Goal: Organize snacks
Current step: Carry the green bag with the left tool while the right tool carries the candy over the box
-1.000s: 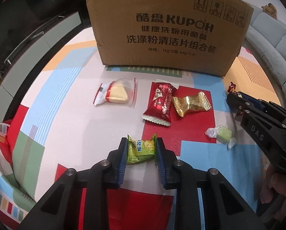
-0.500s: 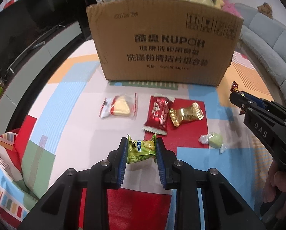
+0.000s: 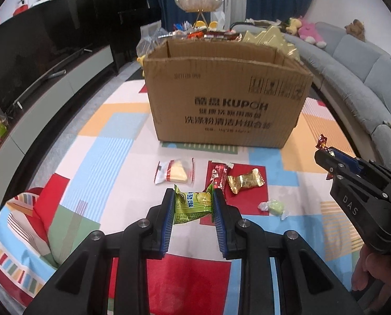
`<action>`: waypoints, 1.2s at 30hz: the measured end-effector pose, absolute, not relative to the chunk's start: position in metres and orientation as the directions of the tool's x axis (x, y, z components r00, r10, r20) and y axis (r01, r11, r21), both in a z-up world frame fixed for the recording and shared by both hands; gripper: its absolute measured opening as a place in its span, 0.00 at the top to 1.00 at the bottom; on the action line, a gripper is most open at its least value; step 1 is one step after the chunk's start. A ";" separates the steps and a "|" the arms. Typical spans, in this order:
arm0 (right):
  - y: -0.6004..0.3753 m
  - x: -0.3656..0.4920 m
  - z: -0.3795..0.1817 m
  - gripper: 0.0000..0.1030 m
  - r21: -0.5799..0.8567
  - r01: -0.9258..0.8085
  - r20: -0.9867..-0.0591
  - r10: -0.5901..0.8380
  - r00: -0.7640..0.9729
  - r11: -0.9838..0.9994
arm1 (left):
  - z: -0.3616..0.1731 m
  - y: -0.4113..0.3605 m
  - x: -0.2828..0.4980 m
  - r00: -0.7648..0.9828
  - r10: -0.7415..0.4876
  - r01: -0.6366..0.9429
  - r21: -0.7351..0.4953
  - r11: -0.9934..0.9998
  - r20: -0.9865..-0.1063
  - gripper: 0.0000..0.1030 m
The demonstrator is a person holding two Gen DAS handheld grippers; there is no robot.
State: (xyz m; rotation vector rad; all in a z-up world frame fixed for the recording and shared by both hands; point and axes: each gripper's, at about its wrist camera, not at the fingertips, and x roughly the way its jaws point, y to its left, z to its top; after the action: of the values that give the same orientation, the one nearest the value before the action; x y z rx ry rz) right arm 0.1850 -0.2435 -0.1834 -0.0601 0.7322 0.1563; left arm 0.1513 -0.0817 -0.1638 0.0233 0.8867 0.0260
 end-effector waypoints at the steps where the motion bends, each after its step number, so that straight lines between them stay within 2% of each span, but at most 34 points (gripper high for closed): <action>1: -0.244 0.184 -0.181 0.81 0.000 -0.159 -0.667 0.118 0.735 0.987 | -0.162 -0.081 0.150 0.634 0.031 -0.010 0.032 0.999 -0.773 0.72; 24: -0.237 0.143 -0.120 0.81 0.025 -0.081 -0.622 0.079 0.779 0.996 | -0.118 -0.062 0.130 0.692 -0.007 -0.011 -0.021 1.000 -0.722 0.72; 36: -0.220 0.148 -0.083 0.81 0.011 -0.090 -0.593 0.079 0.801 0.996 | -0.086 -0.051 0.148 0.717 -0.045 0.019 -0.045 0.999 -0.696 0.72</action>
State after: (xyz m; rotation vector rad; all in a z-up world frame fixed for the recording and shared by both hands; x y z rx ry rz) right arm 0.1484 -0.2195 -0.0828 -0.0177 0.6351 0.0905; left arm 0.1479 -0.0514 -0.0856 -0.0353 0.7710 -0.0352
